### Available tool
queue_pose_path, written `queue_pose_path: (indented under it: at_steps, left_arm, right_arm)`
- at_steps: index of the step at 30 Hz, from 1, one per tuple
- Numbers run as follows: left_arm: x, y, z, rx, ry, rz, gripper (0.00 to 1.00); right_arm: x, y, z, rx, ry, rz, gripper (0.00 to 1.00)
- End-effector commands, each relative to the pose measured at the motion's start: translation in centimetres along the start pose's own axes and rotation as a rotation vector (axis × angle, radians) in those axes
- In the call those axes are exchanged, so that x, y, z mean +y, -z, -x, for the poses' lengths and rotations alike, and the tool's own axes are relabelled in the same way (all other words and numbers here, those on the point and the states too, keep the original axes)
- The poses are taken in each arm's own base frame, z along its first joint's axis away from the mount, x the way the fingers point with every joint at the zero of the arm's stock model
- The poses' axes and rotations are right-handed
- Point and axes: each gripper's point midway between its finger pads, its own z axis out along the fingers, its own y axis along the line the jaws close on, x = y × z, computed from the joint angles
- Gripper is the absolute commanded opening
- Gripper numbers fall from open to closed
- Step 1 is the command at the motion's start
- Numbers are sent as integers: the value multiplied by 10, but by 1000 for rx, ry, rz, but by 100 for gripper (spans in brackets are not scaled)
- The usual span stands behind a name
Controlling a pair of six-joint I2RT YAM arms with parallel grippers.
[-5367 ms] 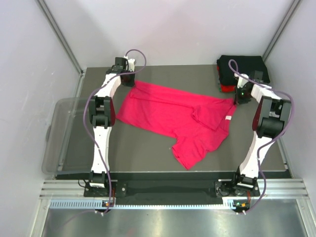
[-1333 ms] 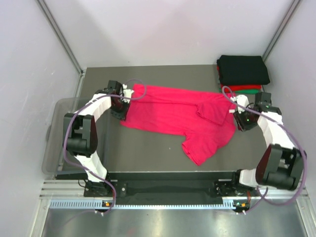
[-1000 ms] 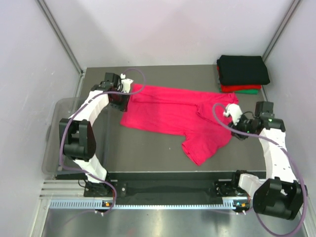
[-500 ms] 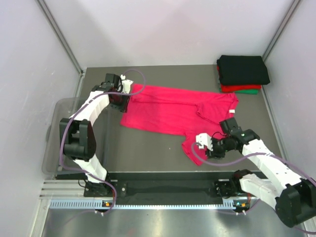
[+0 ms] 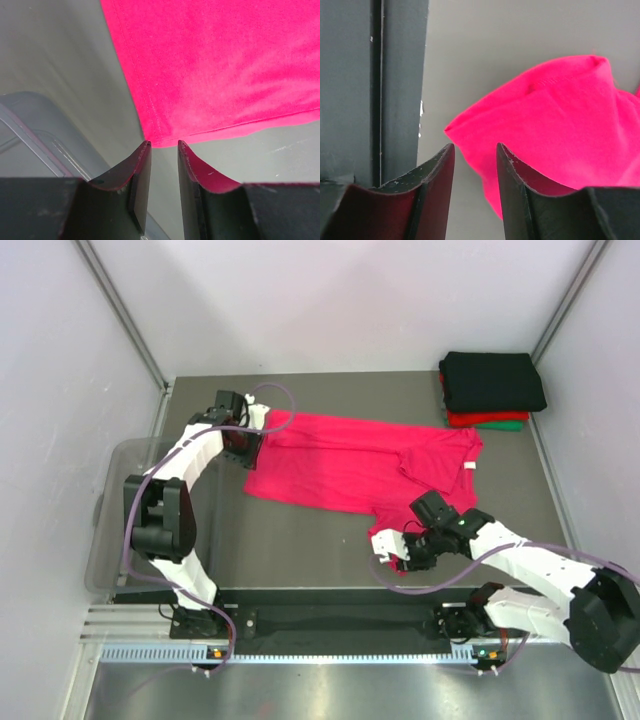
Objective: Fold and stack the t-shirts
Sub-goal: Fold the tshirt
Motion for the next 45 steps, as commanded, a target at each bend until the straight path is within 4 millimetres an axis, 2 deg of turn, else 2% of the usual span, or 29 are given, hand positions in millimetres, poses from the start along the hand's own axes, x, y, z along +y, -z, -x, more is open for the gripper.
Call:
queue_pose_path:
  at_steps: [1,7,15,18,19,22,24,25,27,28,32,36,45]
  left_arm:
    - [2,2,10,-27,-7,13,33]
    - [4,2,11,-26,-7,21,33]
    - [3,2,12,-26,-7,18,33]
    - [4,1,12,-24,-12,19,33]
    - [4,1,11,-24,-15,22,33]
    - [3,0,8,-6,-53,2,33]
    - [-5,-1,-5,64,-88,-56,34]
    - [-6,5,1,69,-104,-74,33]
    - [-15,5,-15,156,-108,-132,34]
    - [-16,7,-14,161,-127,-148,34]
    - [-17,6,-27,214,-159,-167,34]
    - [-16,-2,-32,233,-161,-169,36]
    - [-18,-23,-43,284,-135,-176,41]
  right_arm:
    - [0,-9,8,6,25,15,40]
    - [12,-17,2,50,25,78,42]
    - [11,-24,-5,84,7,91,45]
    - [10,-27,-6,95,-1,90,26]
    - [11,-28,-7,102,-5,98,13]
    - [7,-21,-3,103,-2,74,3]
    - [2,-12,1,106,-6,40,0]
    - [-2,-5,7,87,2,6,0]
    - [-5,6,13,76,-17,-29,0]
    - [-7,11,16,65,-18,-51,0]
    - [-8,14,0,82,-57,-89,1]
    - [-17,19,5,57,-95,-110,1]
    - [-20,23,1,44,-121,-129,2]
